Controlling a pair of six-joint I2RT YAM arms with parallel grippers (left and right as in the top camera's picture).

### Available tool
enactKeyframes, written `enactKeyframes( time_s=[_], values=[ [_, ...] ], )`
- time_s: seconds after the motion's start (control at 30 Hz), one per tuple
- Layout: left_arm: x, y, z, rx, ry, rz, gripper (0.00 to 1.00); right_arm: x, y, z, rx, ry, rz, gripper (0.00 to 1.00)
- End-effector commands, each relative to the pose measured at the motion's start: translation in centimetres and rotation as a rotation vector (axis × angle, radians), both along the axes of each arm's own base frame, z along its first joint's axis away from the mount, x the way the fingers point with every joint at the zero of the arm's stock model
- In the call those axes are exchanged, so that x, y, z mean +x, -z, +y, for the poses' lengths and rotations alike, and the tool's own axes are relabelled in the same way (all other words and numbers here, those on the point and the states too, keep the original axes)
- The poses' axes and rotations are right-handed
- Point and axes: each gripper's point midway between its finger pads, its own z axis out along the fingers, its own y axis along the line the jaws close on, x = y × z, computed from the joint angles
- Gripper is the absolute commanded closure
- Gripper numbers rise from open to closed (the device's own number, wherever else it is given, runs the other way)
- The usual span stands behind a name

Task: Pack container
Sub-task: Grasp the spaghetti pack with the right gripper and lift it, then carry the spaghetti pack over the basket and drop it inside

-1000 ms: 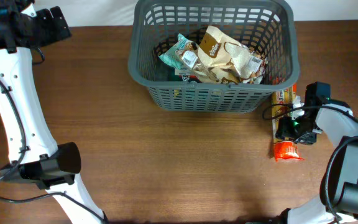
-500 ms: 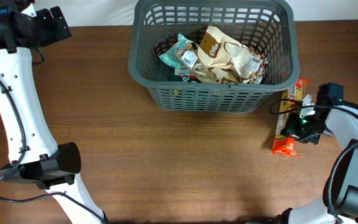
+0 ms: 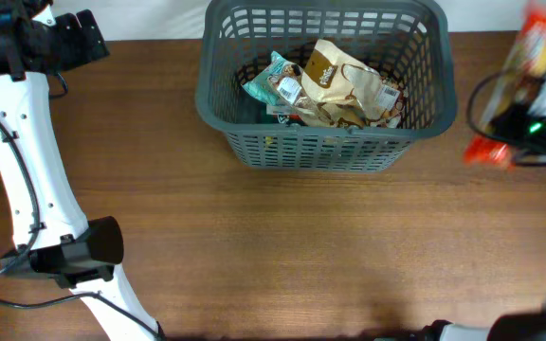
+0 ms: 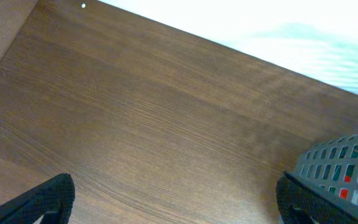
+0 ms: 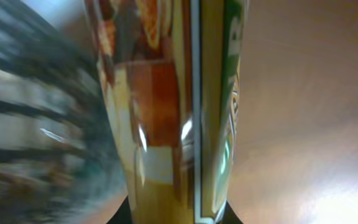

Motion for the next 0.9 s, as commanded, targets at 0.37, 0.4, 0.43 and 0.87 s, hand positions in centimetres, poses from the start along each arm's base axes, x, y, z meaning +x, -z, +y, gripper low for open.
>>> enactKeyframes(
  time_s=[0.37,0.4,0.43,0.87],
  values=[
    [0.1,0.1,0.1,-0.011,-0.012,-0.001,0.01,-2.4,-19.8,13.4,-0.352,-0.557,-0.519,0.96],
    [0.1,0.1,0.1,-0.011,-0.012,-0.001,0.01,-2.3,-19.3,14.6,-0.385,-0.627,-0.515,0.96],
    [0.1,0.1,0.1,-0.011,-0.012,-0.001,0.01,-2.2,-18.8,15.8,-0.416,-0.695,-0.511,0.96],
    [0.1,0.1,0.1,-0.011,-0.012,-0.001,0.01,4.8,-8.6,23.7,-0.875,-1.299,-0.376,0.96]
  ],
)
